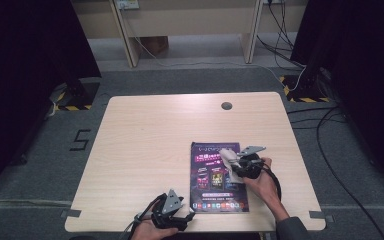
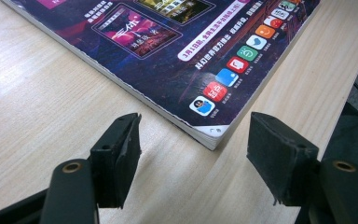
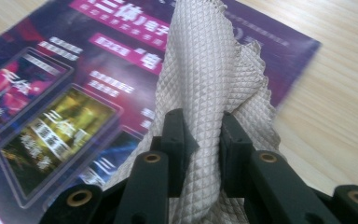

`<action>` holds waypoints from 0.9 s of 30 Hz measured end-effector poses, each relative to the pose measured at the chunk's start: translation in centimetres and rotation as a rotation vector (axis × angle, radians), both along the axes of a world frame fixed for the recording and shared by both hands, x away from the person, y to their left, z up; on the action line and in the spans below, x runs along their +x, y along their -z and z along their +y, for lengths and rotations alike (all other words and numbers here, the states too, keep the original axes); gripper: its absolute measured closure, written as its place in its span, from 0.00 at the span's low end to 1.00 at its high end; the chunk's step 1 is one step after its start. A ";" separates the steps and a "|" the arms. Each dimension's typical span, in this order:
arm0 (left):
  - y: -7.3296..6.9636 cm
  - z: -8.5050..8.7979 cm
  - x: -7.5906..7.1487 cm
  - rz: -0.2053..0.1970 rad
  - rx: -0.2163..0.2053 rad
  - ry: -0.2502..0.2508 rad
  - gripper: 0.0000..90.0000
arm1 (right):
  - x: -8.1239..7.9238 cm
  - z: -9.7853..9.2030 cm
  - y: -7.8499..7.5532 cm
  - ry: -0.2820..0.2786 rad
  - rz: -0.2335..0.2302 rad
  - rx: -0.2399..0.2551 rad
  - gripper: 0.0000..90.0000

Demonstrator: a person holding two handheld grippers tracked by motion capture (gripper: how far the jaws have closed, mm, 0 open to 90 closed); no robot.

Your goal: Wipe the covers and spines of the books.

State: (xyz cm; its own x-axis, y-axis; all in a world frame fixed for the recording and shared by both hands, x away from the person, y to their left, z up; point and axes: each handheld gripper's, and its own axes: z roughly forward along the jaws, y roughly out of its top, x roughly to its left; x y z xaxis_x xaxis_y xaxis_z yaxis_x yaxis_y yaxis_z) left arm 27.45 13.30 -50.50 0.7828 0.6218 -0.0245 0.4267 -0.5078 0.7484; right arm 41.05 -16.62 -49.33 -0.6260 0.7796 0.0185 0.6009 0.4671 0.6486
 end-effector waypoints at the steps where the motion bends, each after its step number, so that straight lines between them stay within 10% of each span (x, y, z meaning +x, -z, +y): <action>1: 0.0 0.0 0.0 0.000 0.000 0.000 0.38 | 0.0 -0.3 0.0 0.007 0.000 -0.002 0.84; 20: 0.1 -0.2 -0.1 0.004 0.001 0.011 0.38 | -1.2 2.8 0.1 -0.099 -0.009 -0.003 0.85; 27: -0.2 0.3 0.2 0.000 -0.014 -0.007 0.37 | -0.6 1.6 0.0 -0.043 -0.003 -0.007 0.84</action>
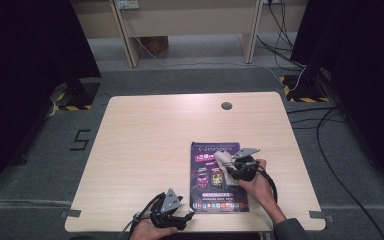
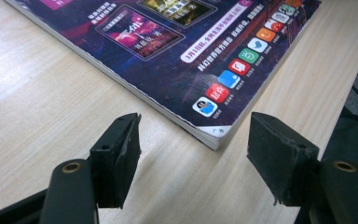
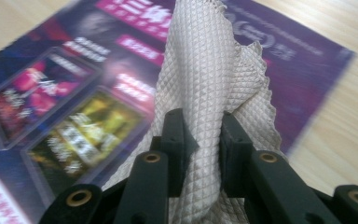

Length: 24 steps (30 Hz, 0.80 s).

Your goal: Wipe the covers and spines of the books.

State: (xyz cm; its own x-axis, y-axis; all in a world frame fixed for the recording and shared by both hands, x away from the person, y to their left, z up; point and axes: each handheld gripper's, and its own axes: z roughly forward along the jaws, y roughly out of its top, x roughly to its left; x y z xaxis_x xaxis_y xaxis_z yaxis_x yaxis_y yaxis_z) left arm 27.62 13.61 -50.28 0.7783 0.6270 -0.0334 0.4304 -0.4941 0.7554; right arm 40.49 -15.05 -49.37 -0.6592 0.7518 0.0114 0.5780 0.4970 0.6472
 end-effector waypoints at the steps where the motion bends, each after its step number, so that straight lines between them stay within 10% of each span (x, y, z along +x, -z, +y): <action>1: 0.0 0.0 0.0 0.001 0.004 0.002 0.37 | 0.1 -0.3 0.0 0.017 0.000 -0.001 0.84; 10: 0.0 0.3 -0.4 0.012 0.006 0.002 0.36 | 0.2 -0.7 -0.1 0.030 -0.001 -0.009 0.85; 24: 0.2 0.2 -0.5 0.010 0.022 0.009 0.35 | -0.7 6.5 0.2 -0.162 0.013 0.028 0.84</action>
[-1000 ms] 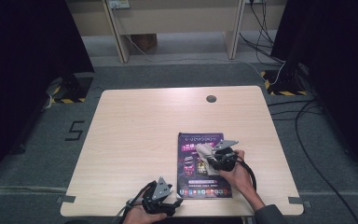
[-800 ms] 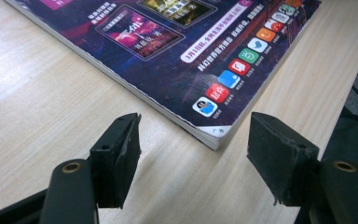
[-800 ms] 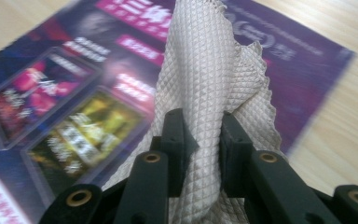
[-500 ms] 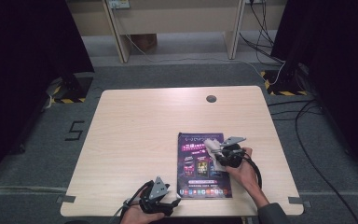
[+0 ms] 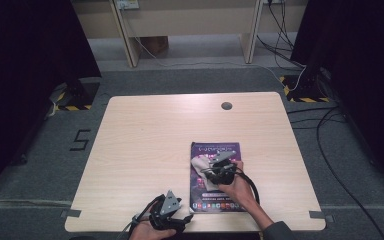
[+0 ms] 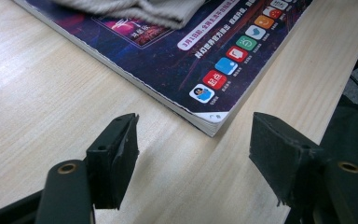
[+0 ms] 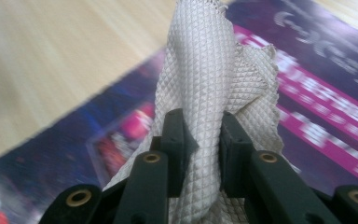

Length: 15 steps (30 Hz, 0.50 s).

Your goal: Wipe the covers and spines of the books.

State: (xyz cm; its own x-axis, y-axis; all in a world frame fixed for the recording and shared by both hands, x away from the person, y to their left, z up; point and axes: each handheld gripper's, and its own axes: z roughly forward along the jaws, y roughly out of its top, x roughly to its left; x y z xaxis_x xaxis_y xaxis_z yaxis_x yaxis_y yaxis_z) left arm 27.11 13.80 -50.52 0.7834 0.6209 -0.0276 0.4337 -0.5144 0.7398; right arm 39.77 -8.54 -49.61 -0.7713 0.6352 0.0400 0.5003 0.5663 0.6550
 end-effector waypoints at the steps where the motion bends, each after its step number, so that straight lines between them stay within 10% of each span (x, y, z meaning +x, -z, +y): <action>1: 0.0 0.0 0.0 0.000 0.000 0.004 0.35 | -0.2 0.5 0.0 -0.013 -0.002 0.000 0.84; 15: 0.0 0.0 0.0 -0.002 0.006 0.005 0.35 | -1.9 3.1 0.2 -0.109 0.015 0.023 0.84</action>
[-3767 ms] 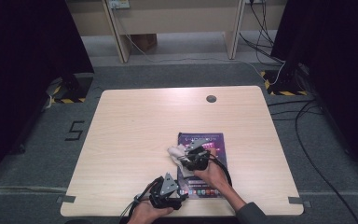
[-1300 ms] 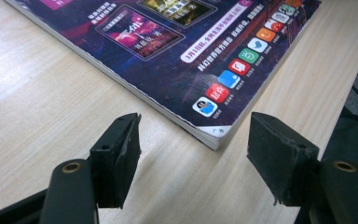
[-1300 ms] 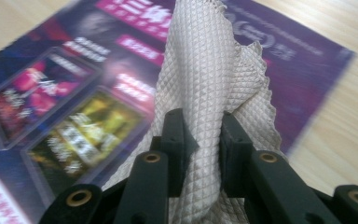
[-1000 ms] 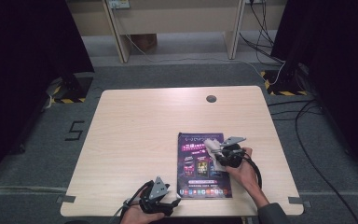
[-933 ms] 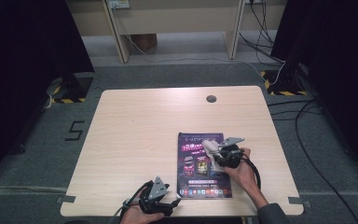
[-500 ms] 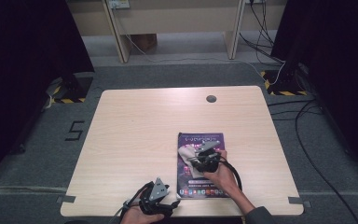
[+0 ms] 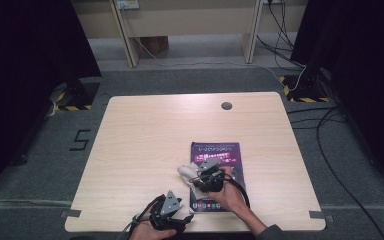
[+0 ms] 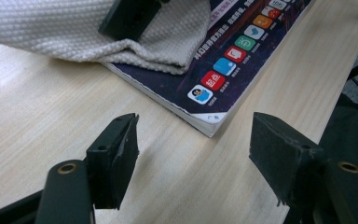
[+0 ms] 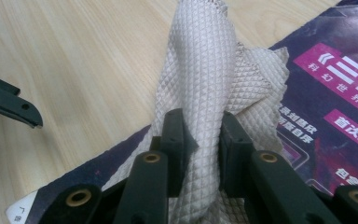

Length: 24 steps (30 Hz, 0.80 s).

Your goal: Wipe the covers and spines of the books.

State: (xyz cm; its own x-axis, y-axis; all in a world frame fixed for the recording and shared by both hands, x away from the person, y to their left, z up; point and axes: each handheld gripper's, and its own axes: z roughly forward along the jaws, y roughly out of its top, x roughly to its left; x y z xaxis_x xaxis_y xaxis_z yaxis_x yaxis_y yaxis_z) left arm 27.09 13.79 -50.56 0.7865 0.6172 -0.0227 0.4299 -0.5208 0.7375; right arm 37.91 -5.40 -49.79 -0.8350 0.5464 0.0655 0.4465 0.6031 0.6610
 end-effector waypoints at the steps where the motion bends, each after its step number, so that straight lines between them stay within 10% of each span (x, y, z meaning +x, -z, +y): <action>1: 0.0 0.0 0.0 0.001 -0.001 0.001 0.35 | 0.1 -0.1 0.0 0.003 -0.001 0.001 0.84; 24: -0.2 0.1 0.0 -0.004 -0.001 -0.003 0.35 | 2.5 -11.0 -0.4 0.288 -0.002 -0.029 0.84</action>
